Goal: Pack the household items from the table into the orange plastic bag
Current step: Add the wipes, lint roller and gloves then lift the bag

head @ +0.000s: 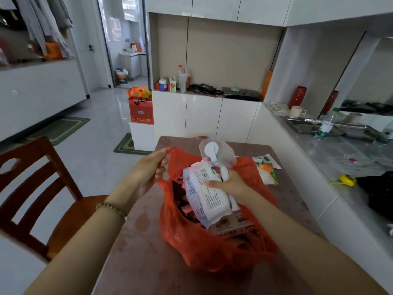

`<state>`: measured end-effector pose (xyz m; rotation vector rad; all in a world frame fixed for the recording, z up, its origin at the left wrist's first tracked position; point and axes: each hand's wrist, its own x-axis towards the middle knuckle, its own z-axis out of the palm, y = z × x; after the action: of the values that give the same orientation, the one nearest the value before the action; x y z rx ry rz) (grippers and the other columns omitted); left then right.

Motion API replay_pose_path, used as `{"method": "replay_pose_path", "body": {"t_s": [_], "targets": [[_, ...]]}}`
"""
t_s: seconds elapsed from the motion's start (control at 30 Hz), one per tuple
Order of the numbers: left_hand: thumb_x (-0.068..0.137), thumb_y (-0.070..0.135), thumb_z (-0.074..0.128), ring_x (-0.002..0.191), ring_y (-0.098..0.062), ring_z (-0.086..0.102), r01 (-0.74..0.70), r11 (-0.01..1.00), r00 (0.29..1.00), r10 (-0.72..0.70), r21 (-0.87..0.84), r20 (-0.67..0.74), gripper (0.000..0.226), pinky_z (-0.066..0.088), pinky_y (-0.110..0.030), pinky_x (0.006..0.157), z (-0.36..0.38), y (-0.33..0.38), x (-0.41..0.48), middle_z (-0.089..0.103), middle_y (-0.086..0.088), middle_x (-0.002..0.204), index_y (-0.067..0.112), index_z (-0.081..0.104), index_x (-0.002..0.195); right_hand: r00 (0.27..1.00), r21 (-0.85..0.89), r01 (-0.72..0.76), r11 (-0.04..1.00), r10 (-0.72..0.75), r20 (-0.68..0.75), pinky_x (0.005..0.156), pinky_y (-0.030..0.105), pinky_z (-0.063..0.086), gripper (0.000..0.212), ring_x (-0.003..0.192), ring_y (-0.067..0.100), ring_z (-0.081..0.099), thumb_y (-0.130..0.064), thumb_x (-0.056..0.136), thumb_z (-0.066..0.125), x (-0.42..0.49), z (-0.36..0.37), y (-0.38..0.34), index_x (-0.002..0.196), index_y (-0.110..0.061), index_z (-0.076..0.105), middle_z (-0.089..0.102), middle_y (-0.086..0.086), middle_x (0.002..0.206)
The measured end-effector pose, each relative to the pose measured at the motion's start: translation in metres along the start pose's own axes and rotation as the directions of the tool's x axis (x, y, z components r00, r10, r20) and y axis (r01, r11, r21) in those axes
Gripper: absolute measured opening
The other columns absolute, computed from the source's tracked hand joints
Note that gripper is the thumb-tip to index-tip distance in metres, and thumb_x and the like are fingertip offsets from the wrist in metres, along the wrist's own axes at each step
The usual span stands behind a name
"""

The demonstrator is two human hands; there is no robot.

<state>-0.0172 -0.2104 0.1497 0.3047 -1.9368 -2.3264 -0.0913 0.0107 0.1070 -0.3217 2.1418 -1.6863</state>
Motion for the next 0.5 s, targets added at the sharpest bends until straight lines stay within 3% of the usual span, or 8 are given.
{"method": "replay_pose_path", "body": {"t_s": [0.07,0.1,0.17,0.23,0.33,0.4,0.5], "targets": [[0.102,0.024,0.033,0.033,-0.001,0.027,0.050,0.986,0.998,-0.042,-0.162,0.053,0.028,0.022,-0.009,0.029,0.002,-0.001,0.000,0.031,0.007,0.059,0.019,0.060,0.094,0.998,-0.044,0.052,0.998,-0.050,0.041,0.064,0.021,0.057,0.029,0.085,0.015,0.071,-0.014,0.074,0.078,0.004,-0.002,0.001,0.100,-0.019,0.064,0.072,0.006,0.099],[0.102,0.022,0.031,0.032,-0.001,0.027,0.072,0.971,0.995,-0.055,-0.230,0.078,0.030,0.022,-0.008,0.029,0.002,-0.002,0.002,0.032,0.006,0.060,0.014,0.058,0.112,0.996,-0.070,0.062,0.996,-0.057,0.075,0.066,0.022,0.057,0.028,0.085,0.015,0.071,-0.018,0.077,0.076,0.006,-0.003,-0.002,0.102,-0.020,0.064,0.072,0.008,0.100],[0.103,0.021,0.029,0.032,0.000,0.028,0.107,0.941,0.990,-0.072,-0.321,0.118,0.032,0.022,-0.007,0.028,0.003,-0.003,0.003,0.036,0.007,0.058,0.019,0.050,0.126,0.990,-0.174,0.115,0.978,-0.100,0.094,0.077,0.028,0.058,0.030,0.093,0.020,0.069,-0.030,0.081,0.072,0.009,-0.003,-0.008,0.107,-0.015,0.066,0.072,0.011,0.103],[0.103,0.022,0.028,0.032,0.000,0.029,0.121,0.935,0.986,-0.076,-0.333,0.147,0.032,0.023,-0.008,0.028,0.006,-0.003,0.003,0.039,0.008,0.055,0.024,0.046,0.128,0.979,-0.303,0.202,0.931,-0.196,0.052,0.083,0.027,0.053,0.033,0.097,0.015,0.065,-0.041,0.087,0.061,0.007,-0.004,-0.015,0.110,-0.018,0.065,0.071,0.001,0.106],[0.103,0.021,0.027,0.032,0.000,0.031,0.135,0.926,0.980,-0.073,-0.354,0.183,0.038,0.024,-0.007,0.028,0.005,-0.002,0.004,0.037,0.006,0.060,0.022,0.038,0.139,0.951,-0.454,0.302,0.838,-0.300,0.079,0.072,0.024,0.045,0.027,0.081,0.002,0.058,-0.048,0.093,0.045,-0.005,-0.012,-0.023,0.100,-0.026,0.059,0.063,-0.013,0.089],[0.103,0.021,0.026,0.032,0.000,0.032,0.148,0.904,0.980,-0.080,-0.401,0.180,0.040,0.025,-0.007,0.027,0.000,-0.003,0.008,0.040,0.006,0.056,0.020,0.035,0.142,0.943,-0.569,0.334,0.752,-0.274,0.190,0.073,0.027,0.046,0.034,0.082,0.006,0.058,-0.050,0.094,0.040,-0.011,-0.017,-0.022,0.102,-0.022,0.058,0.063,-0.010,0.090],[0.103,0.020,0.027,0.031,0.000,0.032,0.151,0.897,0.981,-0.084,-0.414,0.177,0.043,0.026,-0.008,0.026,-0.004,-0.004,0.012,0.039,0.007,0.054,0.021,0.033,0.145,0.925,-0.712,0.366,0.599,-0.153,0.347,0.071,0.033,0.044,0.040,0.076,0.017,0.058,-0.052,0.094,0.037,-0.006,-0.008,-0.012,0.086,-0.019,0.058,0.063,0.001,0.084]]}}
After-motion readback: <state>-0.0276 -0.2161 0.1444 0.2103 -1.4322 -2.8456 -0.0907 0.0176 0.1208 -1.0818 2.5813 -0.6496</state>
